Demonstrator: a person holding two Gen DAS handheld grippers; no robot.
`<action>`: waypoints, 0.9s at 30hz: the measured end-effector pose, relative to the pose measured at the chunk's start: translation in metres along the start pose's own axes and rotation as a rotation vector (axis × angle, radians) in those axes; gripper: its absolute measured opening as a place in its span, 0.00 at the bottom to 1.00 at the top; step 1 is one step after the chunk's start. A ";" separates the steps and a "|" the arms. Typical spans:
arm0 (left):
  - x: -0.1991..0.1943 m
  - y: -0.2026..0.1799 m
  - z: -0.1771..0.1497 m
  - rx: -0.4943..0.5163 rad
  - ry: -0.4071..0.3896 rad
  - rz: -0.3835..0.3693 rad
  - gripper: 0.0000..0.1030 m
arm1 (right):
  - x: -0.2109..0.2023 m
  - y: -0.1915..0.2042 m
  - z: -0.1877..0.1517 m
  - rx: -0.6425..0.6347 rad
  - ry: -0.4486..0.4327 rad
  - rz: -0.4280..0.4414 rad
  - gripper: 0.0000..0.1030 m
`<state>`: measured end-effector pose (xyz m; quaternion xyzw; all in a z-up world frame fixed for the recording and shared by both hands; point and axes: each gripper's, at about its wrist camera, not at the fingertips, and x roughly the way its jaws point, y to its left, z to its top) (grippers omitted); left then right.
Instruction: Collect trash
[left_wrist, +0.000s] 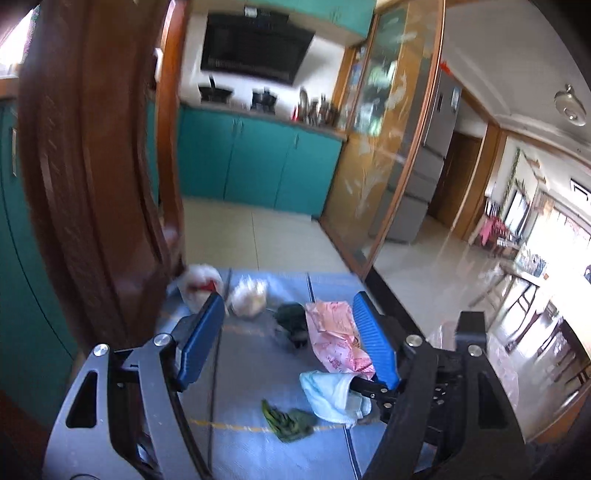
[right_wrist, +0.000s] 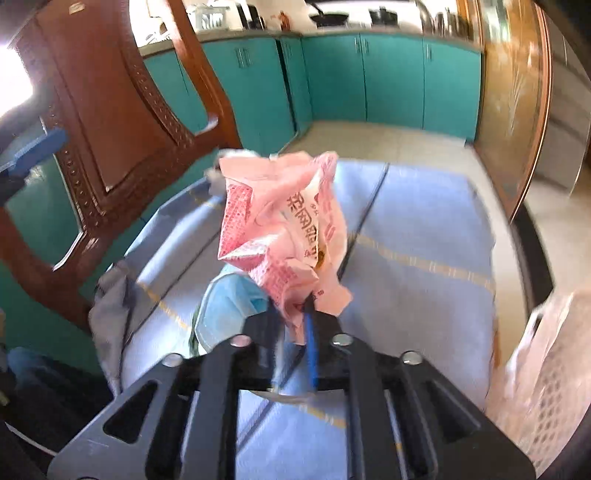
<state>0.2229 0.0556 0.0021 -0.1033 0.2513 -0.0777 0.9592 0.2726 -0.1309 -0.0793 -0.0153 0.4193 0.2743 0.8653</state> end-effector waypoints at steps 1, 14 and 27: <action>0.007 -0.002 -0.002 0.003 0.028 0.007 0.71 | -0.003 0.001 -0.004 -0.008 -0.003 -0.004 0.34; 0.048 -0.004 -0.016 0.004 0.174 0.049 0.78 | -0.026 -0.018 -0.016 0.068 -0.038 -0.046 0.62; 0.044 0.006 -0.021 -0.008 0.183 0.078 0.83 | -0.023 -0.004 -0.015 0.027 -0.042 -0.013 0.66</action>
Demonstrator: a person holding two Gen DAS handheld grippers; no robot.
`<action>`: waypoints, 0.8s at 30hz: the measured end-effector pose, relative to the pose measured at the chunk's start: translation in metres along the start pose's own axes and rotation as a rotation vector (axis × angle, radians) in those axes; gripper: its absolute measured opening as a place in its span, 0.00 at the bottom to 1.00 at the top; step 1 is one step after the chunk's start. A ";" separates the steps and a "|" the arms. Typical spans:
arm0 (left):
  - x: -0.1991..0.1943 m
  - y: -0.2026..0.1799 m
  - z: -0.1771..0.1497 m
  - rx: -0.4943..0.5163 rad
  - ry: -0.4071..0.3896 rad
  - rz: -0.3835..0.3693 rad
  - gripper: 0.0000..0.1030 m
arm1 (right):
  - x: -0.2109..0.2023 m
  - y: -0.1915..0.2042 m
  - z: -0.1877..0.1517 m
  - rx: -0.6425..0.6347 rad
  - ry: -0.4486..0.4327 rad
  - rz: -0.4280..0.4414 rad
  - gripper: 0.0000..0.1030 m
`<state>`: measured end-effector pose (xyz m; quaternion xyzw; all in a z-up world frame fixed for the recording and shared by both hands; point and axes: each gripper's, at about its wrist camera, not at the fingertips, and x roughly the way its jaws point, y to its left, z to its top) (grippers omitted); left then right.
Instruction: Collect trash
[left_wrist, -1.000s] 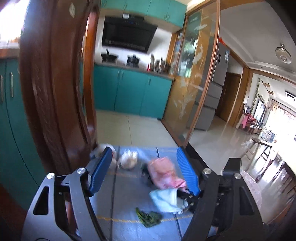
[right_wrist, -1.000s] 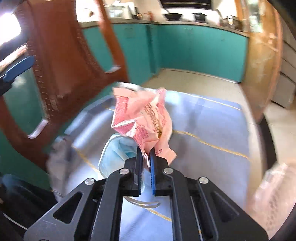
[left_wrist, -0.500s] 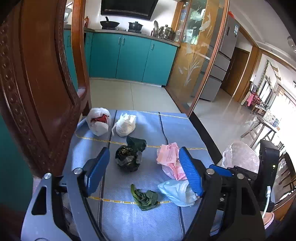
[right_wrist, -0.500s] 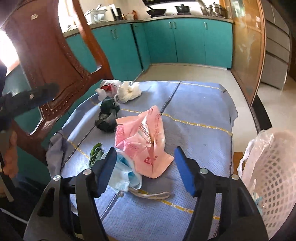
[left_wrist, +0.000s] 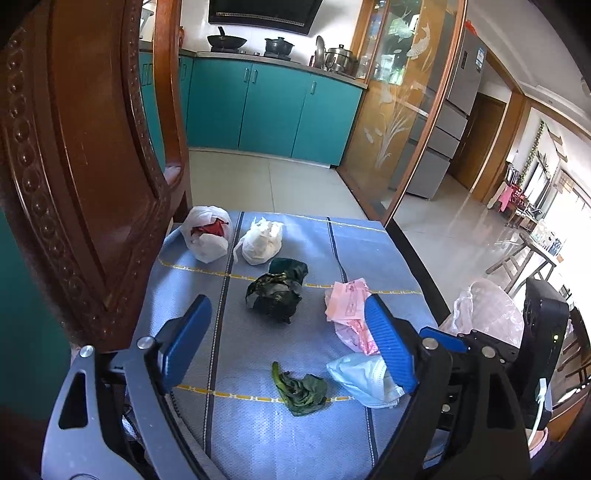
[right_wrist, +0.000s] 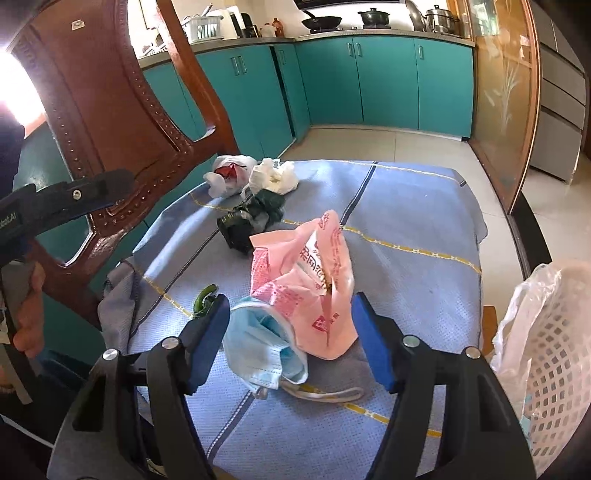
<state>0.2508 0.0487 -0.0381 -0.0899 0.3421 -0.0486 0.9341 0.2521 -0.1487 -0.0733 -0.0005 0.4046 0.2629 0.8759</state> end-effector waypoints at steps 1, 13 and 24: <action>0.000 0.000 0.000 0.003 0.000 0.002 0.83 | 0.001 0.000 0.000 0.001 0.002 -0.002 0.66; -0.001 0.001 -0.002 -0.001 0.009 0.009 0.84 | -0.002 0.000 -0.001 0.000 -0.009 -0.013 0.67; 0.004 0.003 -0.003 -0.002 0.027 0.019 0.84 | 0.000 0.008 -0.004 -0.043 0.009 -0.014 0.67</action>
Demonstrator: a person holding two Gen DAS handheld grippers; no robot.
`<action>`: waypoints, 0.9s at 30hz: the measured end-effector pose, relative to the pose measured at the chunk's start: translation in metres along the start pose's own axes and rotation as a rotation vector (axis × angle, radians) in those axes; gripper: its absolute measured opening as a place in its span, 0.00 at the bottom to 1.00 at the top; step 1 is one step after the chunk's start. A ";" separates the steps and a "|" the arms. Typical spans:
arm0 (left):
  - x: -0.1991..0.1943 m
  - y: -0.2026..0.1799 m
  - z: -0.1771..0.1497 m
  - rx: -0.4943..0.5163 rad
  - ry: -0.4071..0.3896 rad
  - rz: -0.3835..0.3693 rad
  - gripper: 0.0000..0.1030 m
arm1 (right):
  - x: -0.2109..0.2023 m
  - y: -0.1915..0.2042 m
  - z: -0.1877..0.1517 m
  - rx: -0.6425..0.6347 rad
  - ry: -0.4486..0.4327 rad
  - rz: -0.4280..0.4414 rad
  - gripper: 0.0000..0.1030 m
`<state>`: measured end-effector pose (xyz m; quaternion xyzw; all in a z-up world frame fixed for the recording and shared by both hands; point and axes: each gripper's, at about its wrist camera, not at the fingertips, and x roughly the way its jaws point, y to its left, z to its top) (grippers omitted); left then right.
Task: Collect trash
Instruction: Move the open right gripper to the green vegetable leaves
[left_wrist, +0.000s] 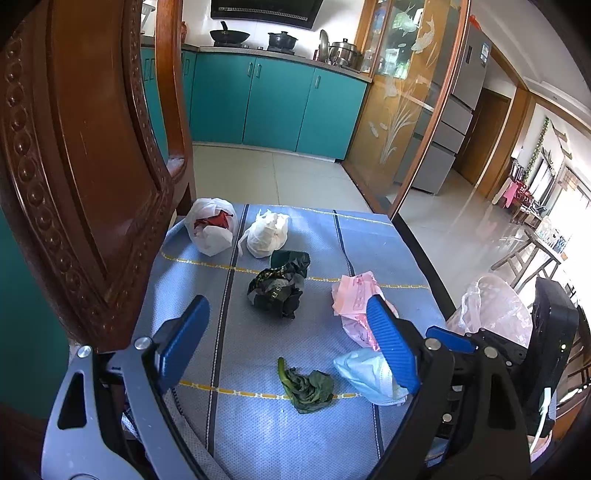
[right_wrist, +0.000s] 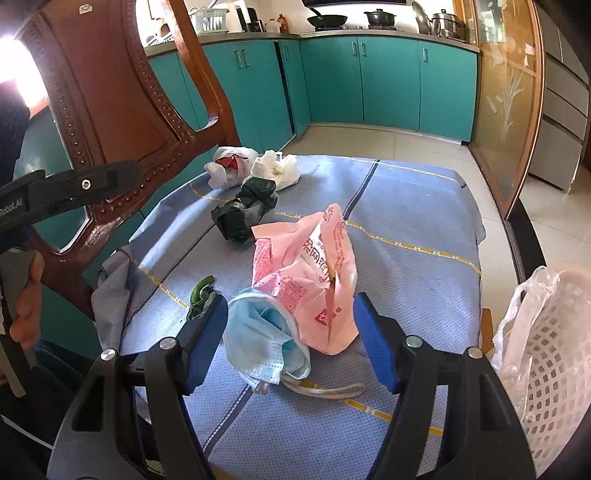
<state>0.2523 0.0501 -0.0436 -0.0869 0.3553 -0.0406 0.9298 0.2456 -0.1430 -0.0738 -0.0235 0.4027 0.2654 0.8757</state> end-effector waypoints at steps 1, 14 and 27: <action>0.001 0.001 0.000 0.000 0.001 0.001 0.84 | 0.000 0.001 0.000 -0.002 0.000 0.003 0.67; 0.002 0.011 0.000 -0.030 0.024 0.005 0.81 | 0.000 0.069 -0.022 -0.281 0.043 0.221 0.37; 0.006 0.019 -0.003 -0.065 0.056 -0.017 0.81 | 0.064 0.085 -0.021 -0.268 0.098 0.065 0.40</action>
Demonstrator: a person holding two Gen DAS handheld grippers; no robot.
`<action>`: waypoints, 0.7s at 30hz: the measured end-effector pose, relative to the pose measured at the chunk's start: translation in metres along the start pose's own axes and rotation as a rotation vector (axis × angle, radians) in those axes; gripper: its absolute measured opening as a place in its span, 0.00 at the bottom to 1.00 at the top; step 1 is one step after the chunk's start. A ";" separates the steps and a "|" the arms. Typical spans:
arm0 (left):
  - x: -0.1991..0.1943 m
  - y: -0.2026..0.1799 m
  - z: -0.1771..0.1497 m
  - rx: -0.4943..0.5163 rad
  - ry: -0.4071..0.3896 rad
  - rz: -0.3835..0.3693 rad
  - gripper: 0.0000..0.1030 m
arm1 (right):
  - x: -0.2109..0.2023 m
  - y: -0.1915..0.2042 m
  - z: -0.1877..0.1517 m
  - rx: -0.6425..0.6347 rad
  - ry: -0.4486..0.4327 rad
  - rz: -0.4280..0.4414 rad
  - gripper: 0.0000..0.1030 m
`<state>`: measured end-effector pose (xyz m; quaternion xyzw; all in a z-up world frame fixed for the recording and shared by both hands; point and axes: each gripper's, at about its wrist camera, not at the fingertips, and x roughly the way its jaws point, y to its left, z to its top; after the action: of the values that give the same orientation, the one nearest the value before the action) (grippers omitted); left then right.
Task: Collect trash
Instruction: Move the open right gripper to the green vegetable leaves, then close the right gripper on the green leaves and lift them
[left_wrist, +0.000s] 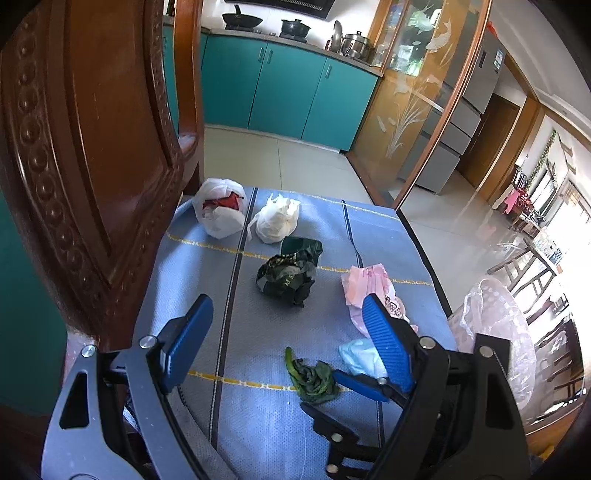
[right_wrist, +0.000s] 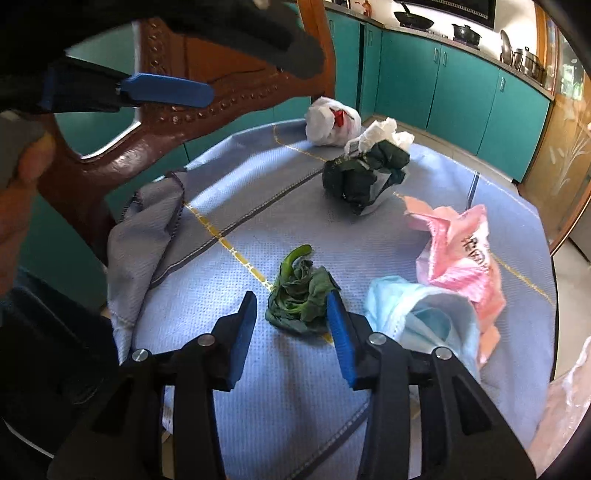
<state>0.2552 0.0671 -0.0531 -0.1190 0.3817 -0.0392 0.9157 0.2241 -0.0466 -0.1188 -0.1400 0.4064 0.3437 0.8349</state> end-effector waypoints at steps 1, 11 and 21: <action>0.000 0.000 0.000 0.001 0.002 0.002 0.81 | 0.003 0.001 0.001 -0.002 0.003 -0.005 0.40; 0.000 0.004 -0.002 0.000 0.017 0.015 0.81 | 0.006 0.001 0.001 0.020 -0.004 -0.044 0.21; -0.001 0.006 -0.002 -0.001 0.015 0.015 0.81 | -0.041 0.003 -0.001 0.016 -0.109 -0.024 0.19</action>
<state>0.2533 0.0724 -0.0552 -0.1162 0.3895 -0.0329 0.9131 0.2034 -0.0634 -0.0880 -0.1192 0.3611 0.3377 0.8610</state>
